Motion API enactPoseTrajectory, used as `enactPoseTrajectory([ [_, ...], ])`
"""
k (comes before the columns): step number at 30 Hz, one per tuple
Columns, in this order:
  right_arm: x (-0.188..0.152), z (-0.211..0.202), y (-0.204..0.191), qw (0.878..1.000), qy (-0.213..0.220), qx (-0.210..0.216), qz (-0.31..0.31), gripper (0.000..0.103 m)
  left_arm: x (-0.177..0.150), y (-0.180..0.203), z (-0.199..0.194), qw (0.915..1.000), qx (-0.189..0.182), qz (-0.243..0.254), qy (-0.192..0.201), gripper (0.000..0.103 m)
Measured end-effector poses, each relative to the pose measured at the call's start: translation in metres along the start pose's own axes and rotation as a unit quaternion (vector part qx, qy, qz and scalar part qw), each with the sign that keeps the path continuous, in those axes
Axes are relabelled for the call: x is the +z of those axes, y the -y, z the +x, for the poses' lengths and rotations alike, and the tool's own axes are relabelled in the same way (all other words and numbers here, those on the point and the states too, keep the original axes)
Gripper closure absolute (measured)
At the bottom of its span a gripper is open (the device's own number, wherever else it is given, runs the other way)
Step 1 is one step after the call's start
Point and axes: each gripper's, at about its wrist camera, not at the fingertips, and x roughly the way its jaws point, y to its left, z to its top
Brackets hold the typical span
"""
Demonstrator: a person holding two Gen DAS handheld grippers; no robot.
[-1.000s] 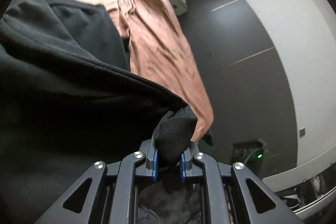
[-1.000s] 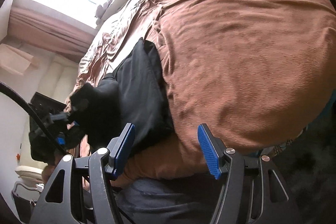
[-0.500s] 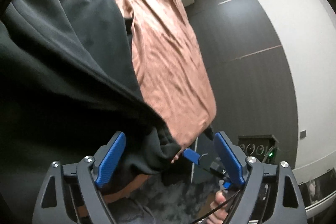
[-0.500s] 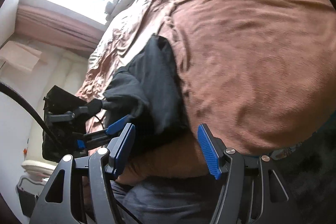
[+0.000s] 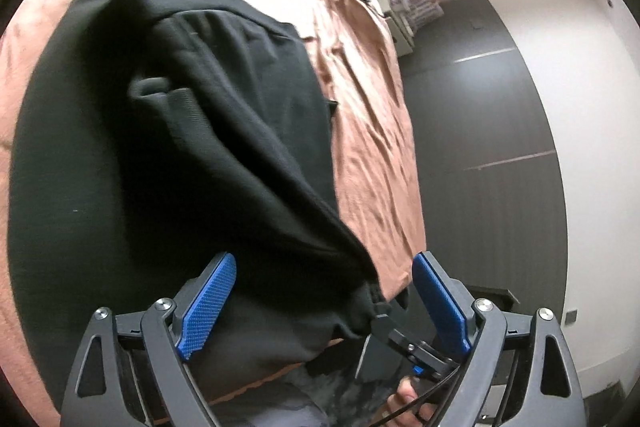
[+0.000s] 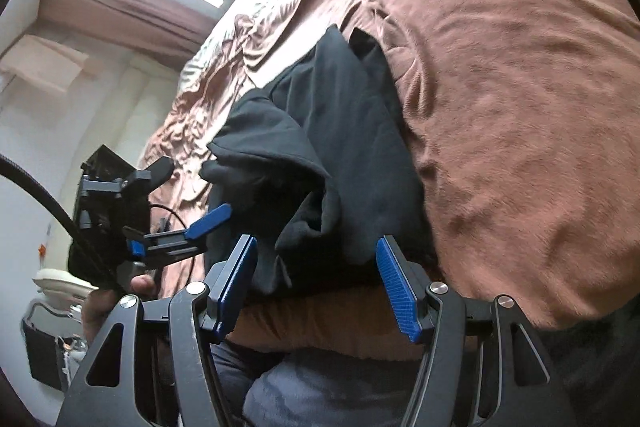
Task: Fold small clothes
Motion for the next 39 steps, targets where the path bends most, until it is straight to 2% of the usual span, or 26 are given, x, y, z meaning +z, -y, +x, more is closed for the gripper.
enactPoseTrajectory([
  [1,0.001,0.004,-0.003,1.0,0.0,-0.011,-0.005,0.05,0.001,-0.003,0.001,1.0,-0.002,-0.005,0.001,0.012],
  [2,0.003,0.008,-0.005,1.0,0.002,-0.021,-0.012,0.068,0.003,-0.004,0.002,1.0,-0.003,-0.009,0.002,0.012],
  [4,0.006,0.014,-0.005,0.999,0.004,-0.036,-0.016,0.086,0.008,-0.009,0.003,0.9998,-0.002,-0.017,0.006,0.012],
  [5,0.006,0.016,-0.004,0.999,0.007,-0.044,-0.014,0.09,0.011,-0.01,0.004,0.9997,0.0,-0.021,0.007,0.012],
  [11,0.011,0.011,0.009,0.998,0.04,-0.05,0.003,0.093,0.026,-0.013,0.006,0.9993,0.011,-0.027,0.022,0.012],
  [15,0.005,0.017,0.013,0.998,0.034,-0.053,0.007,0.093,0.035,-0.02,0.006,0.9984,0.02,-0.041,0.034,0.013],
  [18,0.004,0.017,0.019,0.999,0.027,-0.045,0.01,0.093,0.045,-0.025,0.006,0.9971,0.024,-0.058,0.043,0.019],
  [21,0.002,0.017,0.02,0.999,0.022,-0.036,0.008,0.093,0.057,-0.03,0.011,0.996,0.037,-0.068,0.044,0.032],
  [22,0.001,0.015,0.021,0.999,0.022,-0.034,0.008,0.093,0.062,-0.031,0.014,0.9956,0.048,-0.071,0.038,0.048],
  [23,0.0,0.015,0.022,0.999,0.021,-0.031,0.009,0.093,0.066,-0.031,0.018,0.9952,0.057,-0.073,0.029,0.073],
  [24,0.0,0.015,0.022,0.999,0.019,-0.03,0.01,0.093,0.068,-0.031,0.02,0.995,0.064,-0.075,0.021,0.083],
  [25,-0.001,0.012,0.024,0.999,0.019,-0.028,0.011,0.093,0.071,-0.027,0.022,0.9955,0.061,-0.071,0.017,0.088],
  [30,-0.005,0.008,0.029,1.0,0.018,-0.021,0.006,0.093,0.083,0.004,0.025,0.9983,0.052,-0.017,0.02,0.09],
  [33,-0.006,0.009,0.03,1.0,0.016,-0.02,0.005,0.093,0.091,0.016,0.034,0.998,0.061,0.003,0.016,0.092],
  [39,-0.005,0.008,0.027,1.0,0.017,-0.019,-0.003,0.093,0.107,0.021,0.062,0.9972,0.074,0.014,0.002,0.092],
])
